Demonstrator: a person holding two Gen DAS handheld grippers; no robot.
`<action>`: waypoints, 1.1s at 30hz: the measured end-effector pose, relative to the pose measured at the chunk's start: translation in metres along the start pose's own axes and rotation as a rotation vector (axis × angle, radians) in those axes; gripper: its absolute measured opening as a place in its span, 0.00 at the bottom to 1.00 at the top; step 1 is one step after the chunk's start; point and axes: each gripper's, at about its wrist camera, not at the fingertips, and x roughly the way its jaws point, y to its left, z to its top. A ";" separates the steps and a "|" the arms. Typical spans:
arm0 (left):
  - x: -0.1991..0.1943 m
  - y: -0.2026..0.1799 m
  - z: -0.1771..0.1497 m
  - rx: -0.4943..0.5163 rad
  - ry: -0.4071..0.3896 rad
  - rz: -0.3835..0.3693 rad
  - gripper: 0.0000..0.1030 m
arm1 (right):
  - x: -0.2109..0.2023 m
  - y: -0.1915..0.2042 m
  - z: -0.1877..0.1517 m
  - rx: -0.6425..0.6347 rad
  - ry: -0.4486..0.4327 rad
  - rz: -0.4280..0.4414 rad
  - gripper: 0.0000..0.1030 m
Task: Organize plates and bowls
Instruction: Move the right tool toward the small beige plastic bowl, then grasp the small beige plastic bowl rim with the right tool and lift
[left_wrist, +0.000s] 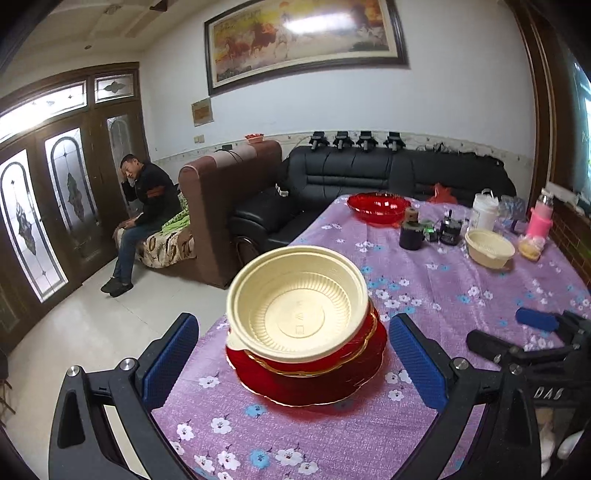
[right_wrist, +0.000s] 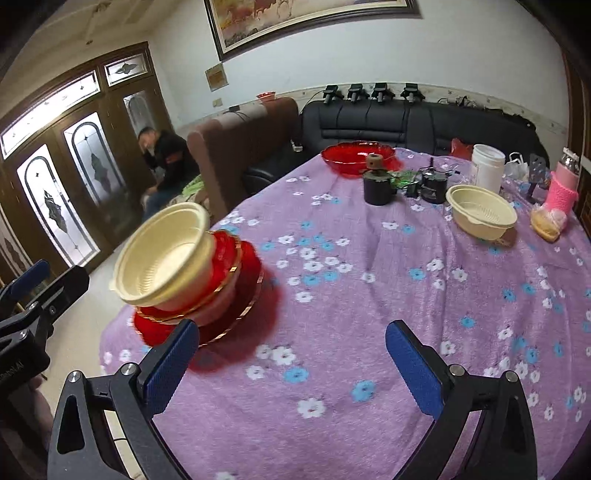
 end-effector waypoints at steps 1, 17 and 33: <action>0.003 -0.004 0.000 0.016 0.004 0.005 1.00 | 0.000 -0.005 0.001 0.008 -0.002 -0.003 1.00; 0.058 -0.109 0.057 0.046 0.243 -0.436 1.00 | -0.021 -0.226 0.029 0.419 -0.034 -0.219 0.99; 0.166 -0.175 0.059 0.022 0.456 -0.457 0.67 | 0.098 -0.357 0.093 0.661 0.068 -0.167 0.73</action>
